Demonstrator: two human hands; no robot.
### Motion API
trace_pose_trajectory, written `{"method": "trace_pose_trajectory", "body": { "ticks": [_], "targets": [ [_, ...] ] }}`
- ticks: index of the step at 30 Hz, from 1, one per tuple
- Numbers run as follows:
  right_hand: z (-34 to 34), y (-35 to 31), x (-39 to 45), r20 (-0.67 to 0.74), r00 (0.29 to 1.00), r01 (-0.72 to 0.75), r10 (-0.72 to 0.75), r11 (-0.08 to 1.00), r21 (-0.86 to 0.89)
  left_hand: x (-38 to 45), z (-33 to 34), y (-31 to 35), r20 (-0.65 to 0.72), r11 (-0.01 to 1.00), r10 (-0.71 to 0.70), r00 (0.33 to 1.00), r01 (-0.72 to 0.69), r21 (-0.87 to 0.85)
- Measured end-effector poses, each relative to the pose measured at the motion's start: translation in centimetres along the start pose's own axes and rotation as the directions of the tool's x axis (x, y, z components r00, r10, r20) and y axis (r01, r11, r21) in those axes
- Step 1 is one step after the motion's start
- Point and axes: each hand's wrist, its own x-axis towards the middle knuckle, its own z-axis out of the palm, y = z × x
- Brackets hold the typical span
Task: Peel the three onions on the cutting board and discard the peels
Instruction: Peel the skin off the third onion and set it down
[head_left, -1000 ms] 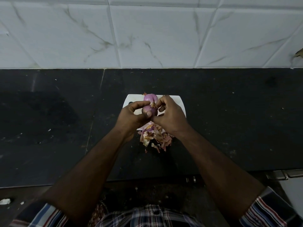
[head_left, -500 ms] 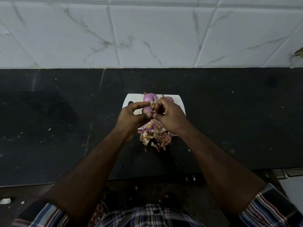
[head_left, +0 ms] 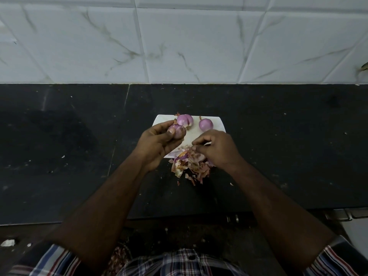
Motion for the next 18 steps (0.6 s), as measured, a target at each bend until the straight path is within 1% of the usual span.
{"method": "trace_pose_trajectory", "body": {
  "ticks": [2, 5, 7, 9, 14, 18],
  "targets": [
    [-0.2, -0.8, 0.5, -0.051, 0.998, 0.027, -0.024, 0.998, 0.064, -0.1, -0.1, -0.1, 0.024, 1.000, -0.023, 0.999, 0.022, 0.009],
    [0.1, -2.0, 1.3, 0.015, 0.996, 0.083, -0.085, 0.991, 0.107, -0.1, -0.2, 0.0, 0.070, 0.998, -0.037, 0.997, 0.033, 0.055],
    [0.7, -2.7, 1.5, 0.026, 0.991, 0.127, -0.130, 0.988, 0.088, -0.1, -0.1, -0.1, 0.093, 0.995, -0.032, 0.995, 0.022, 0.101],
    [1.0, -2.9, 1.7, -0.002, 0.986, 0.166, -0.166, 0.982, 0.090, -0.1, 0.0, -0.2, 0.100, 0.992, -0.028, 0.995, 0.016, 0.121],
    [0.9, -2.8, 1.9, 0.056, 0.979, 0.190, -0.194, 0.979, 0.073, 0.0, -0.3, -0.5, 0.095, 0.986, -0.019, 0.995, 0.003, 0.166],
    [1.3, -2.2, 2.2, 0.039, 0.970, 0.238, -0.240, 0.970, 0.047, 0.1, -0.2, -0.3, 0.091, 0.980, -0.016, 0.996, -0.002, 0.200]
  ]
}}
